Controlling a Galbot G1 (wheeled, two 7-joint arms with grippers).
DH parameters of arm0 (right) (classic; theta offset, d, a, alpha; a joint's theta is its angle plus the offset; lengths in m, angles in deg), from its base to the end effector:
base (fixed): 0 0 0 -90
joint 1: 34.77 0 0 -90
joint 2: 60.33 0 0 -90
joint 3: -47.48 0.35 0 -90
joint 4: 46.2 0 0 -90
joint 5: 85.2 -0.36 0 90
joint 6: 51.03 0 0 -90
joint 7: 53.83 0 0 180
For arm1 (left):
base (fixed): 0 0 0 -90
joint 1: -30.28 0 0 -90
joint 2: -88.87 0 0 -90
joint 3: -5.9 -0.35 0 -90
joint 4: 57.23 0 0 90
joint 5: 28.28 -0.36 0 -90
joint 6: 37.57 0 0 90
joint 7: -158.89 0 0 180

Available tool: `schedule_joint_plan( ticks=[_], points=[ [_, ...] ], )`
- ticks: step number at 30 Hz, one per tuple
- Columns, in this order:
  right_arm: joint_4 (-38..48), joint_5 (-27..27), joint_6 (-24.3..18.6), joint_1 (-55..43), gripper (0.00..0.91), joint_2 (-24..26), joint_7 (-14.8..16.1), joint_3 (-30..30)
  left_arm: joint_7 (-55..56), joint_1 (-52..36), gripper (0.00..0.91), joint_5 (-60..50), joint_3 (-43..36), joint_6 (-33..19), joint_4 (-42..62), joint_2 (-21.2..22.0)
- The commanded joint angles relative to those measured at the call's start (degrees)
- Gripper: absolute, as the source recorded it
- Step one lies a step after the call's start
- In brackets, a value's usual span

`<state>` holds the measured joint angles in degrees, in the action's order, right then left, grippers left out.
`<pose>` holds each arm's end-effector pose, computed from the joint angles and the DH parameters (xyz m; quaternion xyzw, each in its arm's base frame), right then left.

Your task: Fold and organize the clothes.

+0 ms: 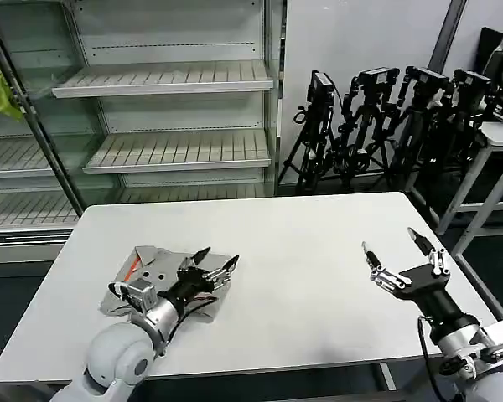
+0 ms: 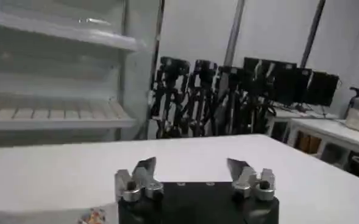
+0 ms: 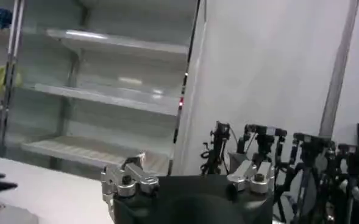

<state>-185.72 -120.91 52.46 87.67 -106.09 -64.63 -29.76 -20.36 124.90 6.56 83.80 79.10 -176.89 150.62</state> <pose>0.1824 -0.0901 -0.1379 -0.1135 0.9903 -0.0800 0.0112 0.2902 0.0236 -0.2065 -0.2253 -0.9683 0.0379 0.1011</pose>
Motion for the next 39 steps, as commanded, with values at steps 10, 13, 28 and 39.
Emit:
schedule_joint_plan(
  ticks=[10,13,28,39],
  points=[
    [15.17,-24.15,10.85,-33.76,0.907,2.43,-4.29,-42.65,-2.23,19.53,0.907,-14.68,27.7,-5.25,-8.94,-2.56],
    [17.19,-25.27,11.85,-40.45,0.907,1.16,-4.35,-50.45,-2.53,22.79,0.907,-15.18,30.45,-5.57,-10.56,-1.64],
    [20.43,-34.31,14.23,-51.13,0.907,-3.44,-9.1,-62.49,-3.26,27.54,0.907,-17.85,34.29,-7.34,-13.5,5.41],
    [27.41,-36.38,14.35,-54.24,0.907,-9.01,-11.25,-65.42,-3.75,27.68,0.907,-19.93,33.43,-8.64,-13.95,9.33]
  ],
)
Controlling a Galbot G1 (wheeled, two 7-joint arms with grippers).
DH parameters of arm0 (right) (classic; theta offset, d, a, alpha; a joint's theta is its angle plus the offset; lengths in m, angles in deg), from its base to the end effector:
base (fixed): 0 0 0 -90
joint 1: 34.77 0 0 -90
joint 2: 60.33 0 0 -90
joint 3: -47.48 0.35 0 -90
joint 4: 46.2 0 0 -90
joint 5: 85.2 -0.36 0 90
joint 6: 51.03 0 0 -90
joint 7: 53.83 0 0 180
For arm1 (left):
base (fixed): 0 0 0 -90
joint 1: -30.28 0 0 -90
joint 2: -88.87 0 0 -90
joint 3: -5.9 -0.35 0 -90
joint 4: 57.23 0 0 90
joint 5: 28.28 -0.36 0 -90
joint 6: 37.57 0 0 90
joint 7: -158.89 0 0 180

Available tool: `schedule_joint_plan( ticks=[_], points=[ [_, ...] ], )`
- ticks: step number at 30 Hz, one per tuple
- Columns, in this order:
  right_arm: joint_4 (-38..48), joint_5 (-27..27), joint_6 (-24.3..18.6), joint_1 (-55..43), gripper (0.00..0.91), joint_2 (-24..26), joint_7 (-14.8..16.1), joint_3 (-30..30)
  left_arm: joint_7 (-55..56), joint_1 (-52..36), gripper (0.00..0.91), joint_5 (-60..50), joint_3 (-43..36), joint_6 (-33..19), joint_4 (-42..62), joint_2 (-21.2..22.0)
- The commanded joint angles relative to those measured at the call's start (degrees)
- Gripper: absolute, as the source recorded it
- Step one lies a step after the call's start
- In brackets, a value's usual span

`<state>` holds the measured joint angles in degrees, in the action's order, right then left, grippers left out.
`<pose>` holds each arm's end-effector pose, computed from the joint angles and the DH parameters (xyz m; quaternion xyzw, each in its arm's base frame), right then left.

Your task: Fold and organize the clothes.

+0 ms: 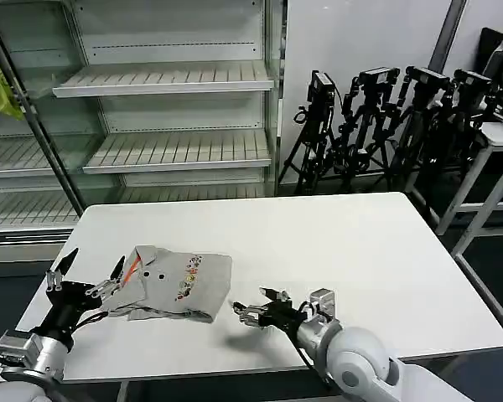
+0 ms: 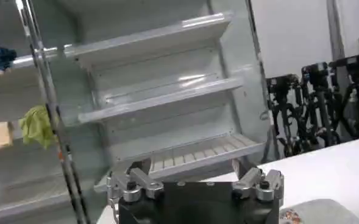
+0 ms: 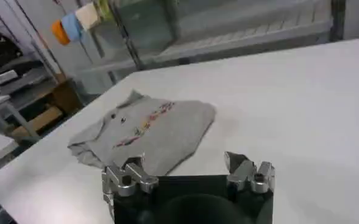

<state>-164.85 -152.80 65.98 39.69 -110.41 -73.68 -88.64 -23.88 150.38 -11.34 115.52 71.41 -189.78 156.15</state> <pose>0.2866 0.0608 -0.2132 0.3428 -0.8935 -0.0924 0.2749 0.1841 0.1233 -0.1806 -0.0065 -0.9936 -0.1096 0.0273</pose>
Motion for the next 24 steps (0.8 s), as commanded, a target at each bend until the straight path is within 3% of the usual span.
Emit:
schedule_joint_plan(
  ticks=[1,9,19,21,22,23,24],
  points=[
    [7.05,-4.49,0.82,-6.53,0.907,-5.06,-2.2,-6.71,-0.28,2.27,0.907,-2.12,1.73,-1.02,-1.09,3.99],
    [14.74,-3.25,0.49,-9.93,0.907,-11.23,-1.79,-8.26,-0.57,2.91,0.907,-2.77,2.12,-1.5,-1.45,5.11],
    [18.71,-2.32,0.4,-12.75,0.907,-14.64,-1.13,-10.1,-0.72,2.76,0.907,-3.2,1.98,-1.81,-1.25,5.49],
    [19.14,-2.19,0.38,-13.07,0.766,-15.2,-0.95,-10.12,-0.76,2.76,0.907,-3.19,1.94,-1.87,-1.23,5.48],
    [19.21,-2.15,0.37,-13.14,0.544,-15.3,-0.91,-10.12,-0.8,2.76,0.907,-3.17,1.95,-1.89,-1.24,5.47],
    [19.48,-1.88,0.27,-13.31,0.202,-15.47,-0.77,-10.13,-0.81,2.72,0.907,-3.17,1.96,-1.93,-1.25,5.45],
    [19.57,-1.64,0.14,-13.39,0.101,-15.49,-0.61,-10.2,-0.82,2.69,0.907,-3.17,2.02,-1.97,-1.22,5.41]
  ],
)
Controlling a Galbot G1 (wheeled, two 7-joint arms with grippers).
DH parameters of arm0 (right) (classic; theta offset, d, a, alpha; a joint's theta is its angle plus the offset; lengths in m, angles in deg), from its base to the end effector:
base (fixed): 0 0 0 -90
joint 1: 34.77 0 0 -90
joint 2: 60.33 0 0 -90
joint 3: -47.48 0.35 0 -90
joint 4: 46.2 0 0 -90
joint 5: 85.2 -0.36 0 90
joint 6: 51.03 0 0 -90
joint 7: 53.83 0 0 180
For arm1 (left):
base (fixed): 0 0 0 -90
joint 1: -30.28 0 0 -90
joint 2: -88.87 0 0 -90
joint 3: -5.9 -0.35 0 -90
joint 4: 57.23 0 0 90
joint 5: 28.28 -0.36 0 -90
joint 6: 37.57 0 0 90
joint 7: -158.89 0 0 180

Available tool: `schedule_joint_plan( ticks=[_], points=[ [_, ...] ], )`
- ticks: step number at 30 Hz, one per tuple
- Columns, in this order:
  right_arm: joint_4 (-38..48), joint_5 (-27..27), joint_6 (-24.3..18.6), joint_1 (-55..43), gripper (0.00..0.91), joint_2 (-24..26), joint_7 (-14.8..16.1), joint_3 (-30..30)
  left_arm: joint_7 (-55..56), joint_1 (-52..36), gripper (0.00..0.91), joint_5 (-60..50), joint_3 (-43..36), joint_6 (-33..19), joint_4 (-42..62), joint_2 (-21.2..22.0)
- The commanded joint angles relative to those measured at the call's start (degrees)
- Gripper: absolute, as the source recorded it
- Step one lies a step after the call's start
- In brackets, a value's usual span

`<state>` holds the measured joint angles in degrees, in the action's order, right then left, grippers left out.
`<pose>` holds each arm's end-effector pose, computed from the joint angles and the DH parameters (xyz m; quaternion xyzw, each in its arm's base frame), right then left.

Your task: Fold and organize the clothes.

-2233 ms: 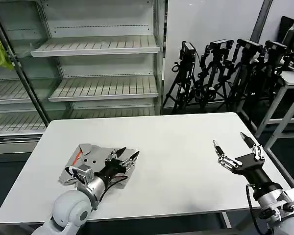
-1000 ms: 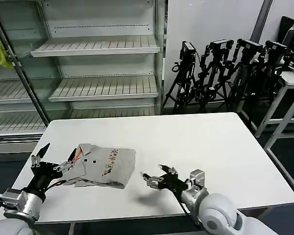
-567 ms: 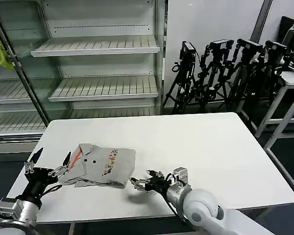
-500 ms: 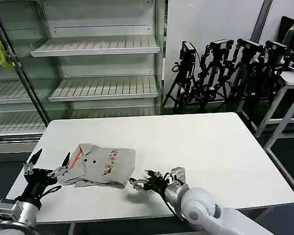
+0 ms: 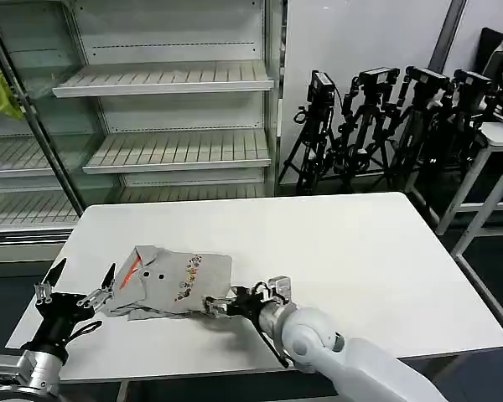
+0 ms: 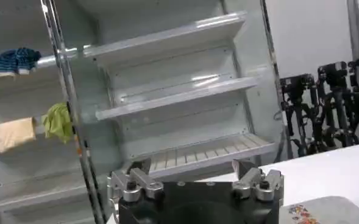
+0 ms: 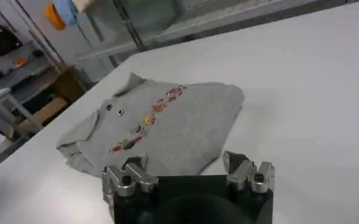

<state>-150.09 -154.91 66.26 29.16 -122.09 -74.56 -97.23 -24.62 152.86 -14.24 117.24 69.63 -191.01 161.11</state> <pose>0.3427 0.1266 -0.2411 0.3509 -0.8794 -0.1012 0.3054 0.1678 0.1209 -0.1870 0.0207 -0.9939 -0.1057 0.0236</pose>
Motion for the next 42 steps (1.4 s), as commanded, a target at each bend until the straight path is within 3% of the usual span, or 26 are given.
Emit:
schedule_joint_plan(
  ticks=[1,21,33,42],
  points=[
    [4.77,0.65,-0.22,-2.89,0.01,-3.76,0.41,-1.63,-0.08,0.18,0.907,-0.23,0.33,-0.24,0.03,0.4],
    [1.29,3.24,-1.25,-0.57,0.0,1.58,1.8,1.37,-0.01,-0.17,0.907,-0.46,-1.18,-0.91,0.43,0.7],
    [-5.54,3.47,0.17,2.68,0.0,14.48,3.63,7.1,-0.01,-0.52,0.907,-0.65,-2.69,-1.08,0.4,0.64],
    [-10.35,7.16,3.4,8.22,0.0,23.37,4.29,17.08,0.0,-1.99,0.907,-0.65,-5.11,-1.1,1.14,0.57]
  ],
)
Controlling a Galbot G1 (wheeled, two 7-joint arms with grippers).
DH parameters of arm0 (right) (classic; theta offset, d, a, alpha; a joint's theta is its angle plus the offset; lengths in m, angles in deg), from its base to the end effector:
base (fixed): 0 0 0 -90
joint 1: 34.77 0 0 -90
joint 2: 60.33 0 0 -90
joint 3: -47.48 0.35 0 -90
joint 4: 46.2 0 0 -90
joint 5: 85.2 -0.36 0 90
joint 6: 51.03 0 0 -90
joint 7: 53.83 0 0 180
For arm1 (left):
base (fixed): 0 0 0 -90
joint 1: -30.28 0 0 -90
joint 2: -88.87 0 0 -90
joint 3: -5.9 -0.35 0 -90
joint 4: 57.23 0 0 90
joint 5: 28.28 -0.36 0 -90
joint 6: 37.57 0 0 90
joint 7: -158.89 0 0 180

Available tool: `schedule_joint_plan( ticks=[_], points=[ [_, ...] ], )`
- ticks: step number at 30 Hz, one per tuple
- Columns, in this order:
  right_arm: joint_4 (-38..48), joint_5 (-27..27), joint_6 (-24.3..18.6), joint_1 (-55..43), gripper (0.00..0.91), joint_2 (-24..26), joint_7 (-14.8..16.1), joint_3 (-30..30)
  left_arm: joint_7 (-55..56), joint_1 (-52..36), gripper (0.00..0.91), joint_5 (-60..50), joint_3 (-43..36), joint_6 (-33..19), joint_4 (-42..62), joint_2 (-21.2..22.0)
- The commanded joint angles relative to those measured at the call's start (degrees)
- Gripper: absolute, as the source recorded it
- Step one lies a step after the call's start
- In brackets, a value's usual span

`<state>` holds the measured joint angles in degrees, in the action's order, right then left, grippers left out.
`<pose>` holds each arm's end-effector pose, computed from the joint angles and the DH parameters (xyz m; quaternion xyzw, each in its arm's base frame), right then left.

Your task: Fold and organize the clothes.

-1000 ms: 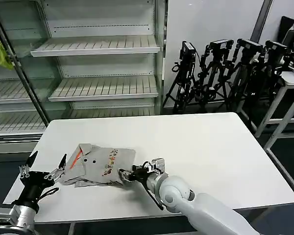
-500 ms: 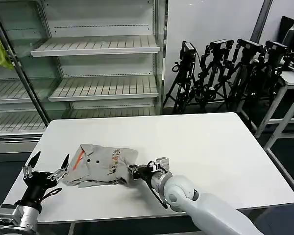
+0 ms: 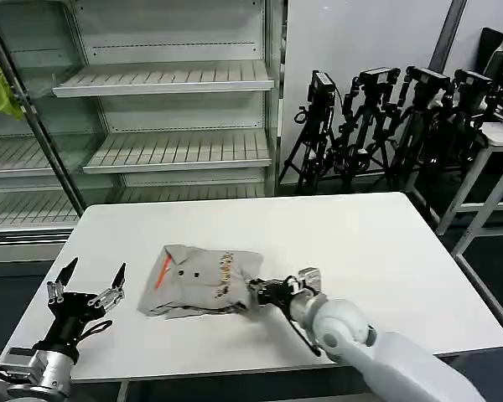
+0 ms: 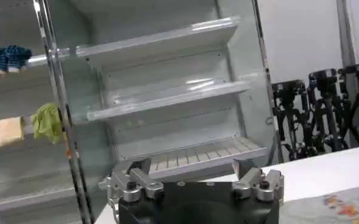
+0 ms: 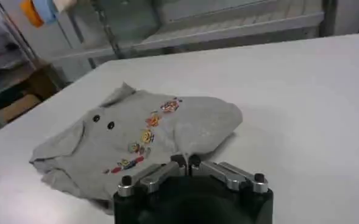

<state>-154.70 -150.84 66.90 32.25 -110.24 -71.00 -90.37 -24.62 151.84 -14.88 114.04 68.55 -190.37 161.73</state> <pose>0.3450 0.0418 -0.2267 0.3045 -0.9103 -0.0425 0.2770 0.1734 0.1088 -0.1947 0.0031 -0.9955 -0.0928 0.0174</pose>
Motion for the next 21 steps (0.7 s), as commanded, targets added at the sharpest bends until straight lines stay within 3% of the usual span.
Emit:
schedule_joint_plan(
  ticks=[1,12,21],
  points=[
    [-6.02,3.86,3.2,5.87,0.0,12.17,0.91,11.44,-0.01,-1.17,0.907,0.0,-2.21,-0.01,0.61,-0.07],
    [-5.27,7.18,5.02,8.34,0.0,14.77,2.65,16.72,-0.12,-3.23,0.907,0.58,-4.31,-0.06,2.22,-1.57],
    [1.89,13.03,4.96,5.31,0.02,10.43,3.95,14.62,-0.26,-4.48,0.907,1.13,-5.47,-0.68,4.49,-2.82]
  ],
)
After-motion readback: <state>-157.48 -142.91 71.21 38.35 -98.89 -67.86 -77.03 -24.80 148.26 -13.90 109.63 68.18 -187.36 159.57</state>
